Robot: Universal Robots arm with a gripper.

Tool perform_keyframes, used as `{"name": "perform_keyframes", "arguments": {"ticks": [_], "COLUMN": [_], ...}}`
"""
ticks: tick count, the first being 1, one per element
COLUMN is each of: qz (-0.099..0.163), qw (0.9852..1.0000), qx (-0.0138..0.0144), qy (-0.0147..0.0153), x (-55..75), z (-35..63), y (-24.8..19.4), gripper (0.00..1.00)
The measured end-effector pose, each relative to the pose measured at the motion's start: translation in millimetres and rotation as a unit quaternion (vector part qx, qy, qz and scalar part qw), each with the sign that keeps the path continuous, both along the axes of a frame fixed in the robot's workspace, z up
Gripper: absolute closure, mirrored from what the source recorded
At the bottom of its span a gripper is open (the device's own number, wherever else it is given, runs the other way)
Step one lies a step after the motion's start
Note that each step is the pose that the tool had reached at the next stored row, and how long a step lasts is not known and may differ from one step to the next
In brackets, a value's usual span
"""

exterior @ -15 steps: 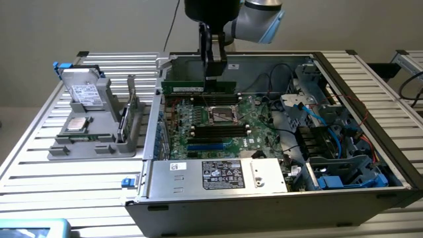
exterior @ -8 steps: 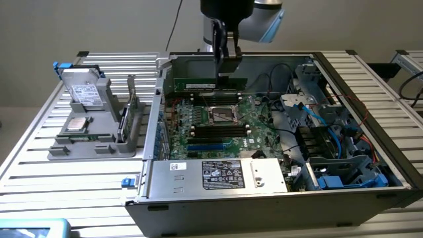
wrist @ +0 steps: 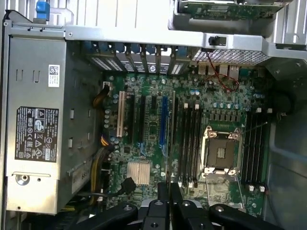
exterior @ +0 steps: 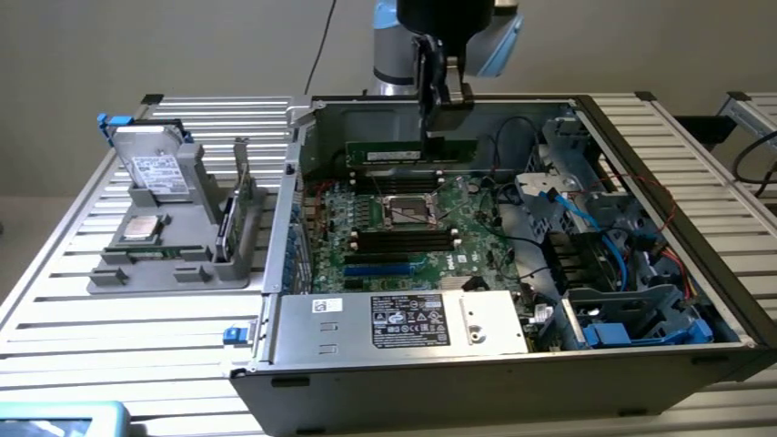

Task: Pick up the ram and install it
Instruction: 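Pick up the ram and move it above insertion slot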

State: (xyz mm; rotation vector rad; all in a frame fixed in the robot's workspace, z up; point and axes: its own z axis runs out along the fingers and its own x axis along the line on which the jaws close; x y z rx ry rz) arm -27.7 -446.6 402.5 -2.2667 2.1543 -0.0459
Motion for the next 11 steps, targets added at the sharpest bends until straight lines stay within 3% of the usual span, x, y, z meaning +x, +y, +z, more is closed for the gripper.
{"name": "perform_keyframes", "arguments": {"ticks": [7, 11], "qz": [0.000, -0.002], "qw": [1.0000, 1.0000], "qx": [0.0002, 0.0002], "qy": [-0.0014, -0.0028], "x": [7.6, 8.4], "z": [-4.1, -4.5], "y": [14.9, 16.9], "gripper": [0.87, 0.87]}}
